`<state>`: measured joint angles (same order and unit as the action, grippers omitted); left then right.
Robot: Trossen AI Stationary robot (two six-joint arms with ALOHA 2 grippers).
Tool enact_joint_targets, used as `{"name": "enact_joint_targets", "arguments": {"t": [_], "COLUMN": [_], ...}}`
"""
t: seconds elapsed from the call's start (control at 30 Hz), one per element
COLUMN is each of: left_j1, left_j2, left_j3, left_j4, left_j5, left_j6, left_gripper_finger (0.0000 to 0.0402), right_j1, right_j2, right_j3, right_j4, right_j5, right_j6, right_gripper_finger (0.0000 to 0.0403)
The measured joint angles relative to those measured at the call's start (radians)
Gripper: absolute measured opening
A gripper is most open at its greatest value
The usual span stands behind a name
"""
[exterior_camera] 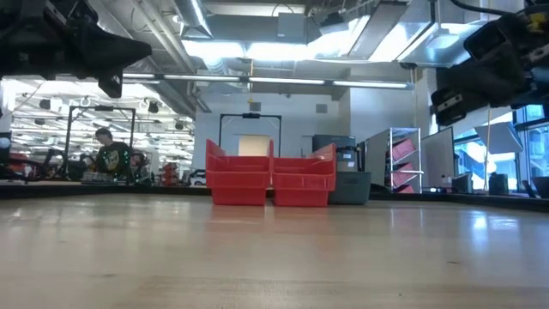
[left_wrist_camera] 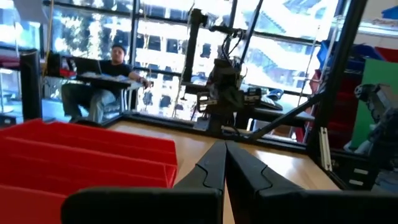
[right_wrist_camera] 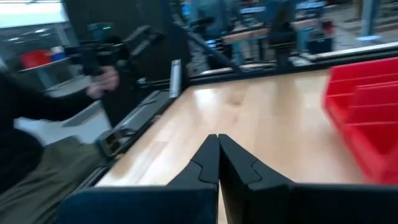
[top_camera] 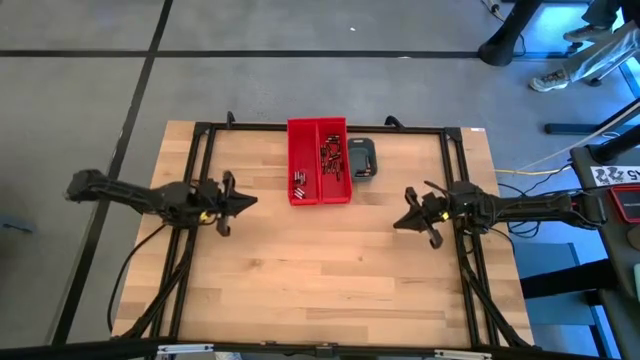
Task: Sort batteries
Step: Return to Home Position
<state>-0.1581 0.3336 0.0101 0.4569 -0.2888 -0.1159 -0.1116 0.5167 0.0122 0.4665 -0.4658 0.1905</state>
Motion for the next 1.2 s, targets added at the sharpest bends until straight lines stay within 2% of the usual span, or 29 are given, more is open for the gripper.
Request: {"name": "enact_joint_targets", "arguments": {"t": [0.13,0.33,0.63,0.83,0.9,1.07,1.2], "left_j1": [0.067,0.181,0.265,0.266,0.266,0.266,0.266], "left_j2": [-0.15,-0.335,-0.331,-0.321,-0.319,-0.319,-0.319], "left_j3": [0.0,0.0,-0.001,-0.001,-0.001,-0.001,-0.001], "left_j4": [-0.157,-0.389,-0.431,-0.443,-0.443,-0.444,-0.445], "left_j5": [0.073,0.192,0.321,0.305,0.305,0.304,0.304], "left_j6": [0.005,-0.007,0.033,0.046,0.046,0.076,0.091], "left_gripper_finger": [0.0001,0.0001,0.0001,0.0001,0.0001,0.0001,0.0001], "right_j1": [0.0,0.0,0.0,0.0,0.0,0.0,0.0], "right_j2": [0.0,0.0,-0.001,-0.001,0.0,0.0,0.001], "right_j3": [-0.001,-0.001,-0.003,-0.003,-0.003,-0.004,-0.004], "right_j4": [0.004,0.004,0.041,-0.002,-0.041,-0.136,-0.206], "right_j5": [-0.078,-0.094,-0.084,-0.067,-0.033,0.127,0.139], "right_j6": [-0.002,-0.028,-0.038,-0.064,-0.064,-0.012,-0.011], "right_gripper_finger": [0.0001,0.0001,0.0001,0.0001,0.0001,0.0001,0.0001]}}
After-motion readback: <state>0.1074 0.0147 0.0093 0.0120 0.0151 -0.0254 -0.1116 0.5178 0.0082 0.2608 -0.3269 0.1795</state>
